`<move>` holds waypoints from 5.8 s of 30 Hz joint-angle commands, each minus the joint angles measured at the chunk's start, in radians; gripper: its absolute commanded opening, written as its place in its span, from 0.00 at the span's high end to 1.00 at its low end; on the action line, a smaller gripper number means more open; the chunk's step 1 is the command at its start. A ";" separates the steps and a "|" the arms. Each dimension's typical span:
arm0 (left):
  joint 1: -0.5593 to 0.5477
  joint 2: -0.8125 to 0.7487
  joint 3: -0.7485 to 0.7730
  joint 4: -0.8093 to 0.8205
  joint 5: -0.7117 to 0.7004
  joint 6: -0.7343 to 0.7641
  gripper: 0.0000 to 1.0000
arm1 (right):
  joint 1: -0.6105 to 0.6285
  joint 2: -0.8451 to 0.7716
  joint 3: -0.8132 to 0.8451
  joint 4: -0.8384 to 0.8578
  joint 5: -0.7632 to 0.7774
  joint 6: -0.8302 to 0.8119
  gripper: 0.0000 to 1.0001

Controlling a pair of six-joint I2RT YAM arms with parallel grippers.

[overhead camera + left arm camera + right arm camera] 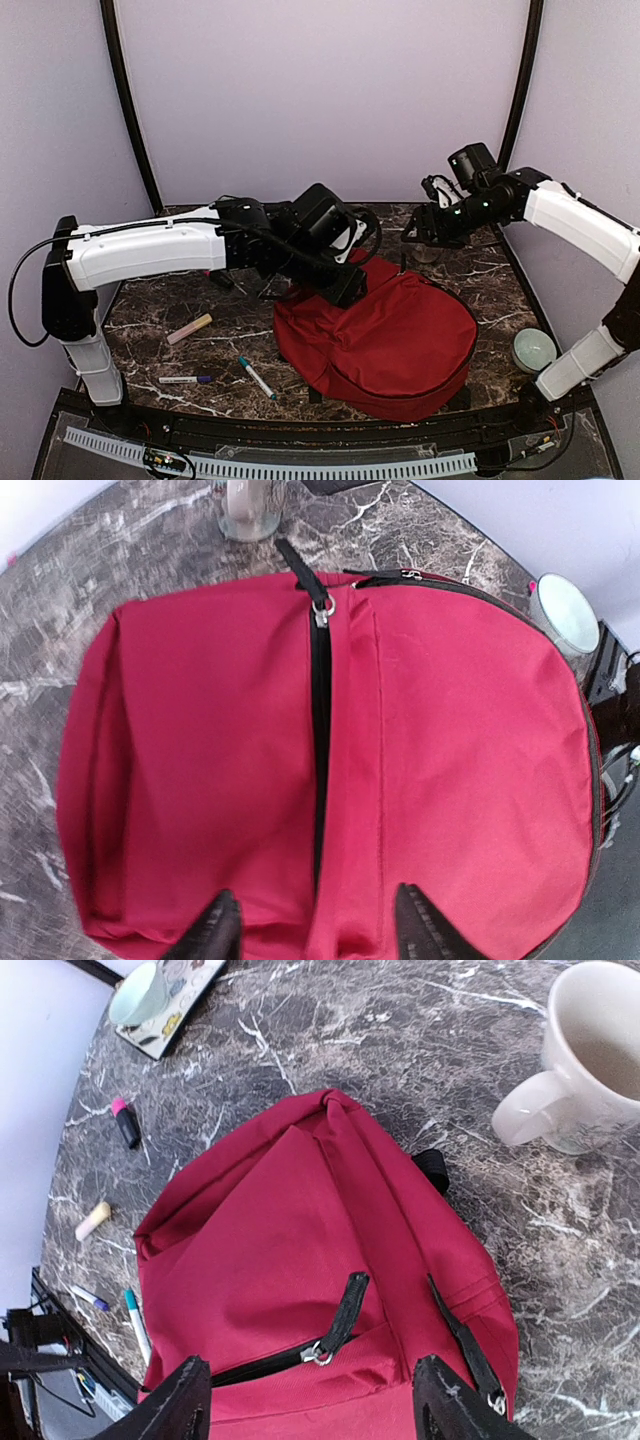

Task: Pack the student bag
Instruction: Adjust the student bag at the center of the board, then unzip the lower front pocket of the student bag.

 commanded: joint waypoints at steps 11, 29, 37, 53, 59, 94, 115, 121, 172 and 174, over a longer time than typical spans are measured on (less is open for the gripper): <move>0.052 0.016 0.023 -0.182 0.019 0.127 0.38 | -0.003 -0.246 -0.189 -0.020 -0.058 0.176 0.29; 0.019 0.176 0.005 -0.066 0.206 0.035 0.38 | 0.008 -0.303 -0.568 0.063 -0.234 0.241 0.50; 0.012 0.177 0.013 -0.067 0.212 -0.010 0.38 | 0.000 -0.118 -0.535 0.167 -0.163 0.178 0.55; -0.007 0.186 0.030 0.022 0.283 -0.072 0.48 | -0.101 0.361 -0.007 0.174 -0.097 -0.081 0.58; -0.006 0.230 0.084 0.053 0.333 -0.065 0.56 | -0.099 0.441 0.153 0.140 -0.184 -0.088 0.59; 0.034 0.124 0.160 -0.370 -0.283 -0.393 0.29 | 0.089 0.193 -0.015 -0.007 0.023 0.029 0.48; 0.034 -0.171 -0.231 -0.547 -0.275 -0.657 0.34 | 0.077 0.165 -0.279 0.112 0.065 -0.035 0.87; 0.038 -0.255 -0.337 -0.523 -0.232 -0.723 0.35 | 0.077 0.159 -0.292 0.133 0.064 -0.028 0.87; 0.227 0.273 0.139 0.418 0.286 0.428 0.49 | 0.006 0.249 -0.054 0.107 -0.052 -0.057 0.90; 0.239 0.314 0.175 0.421 0.324 0.436 0.50 | 0.005 0.249 -0.055 0.104 -0.055 -0.059 0.92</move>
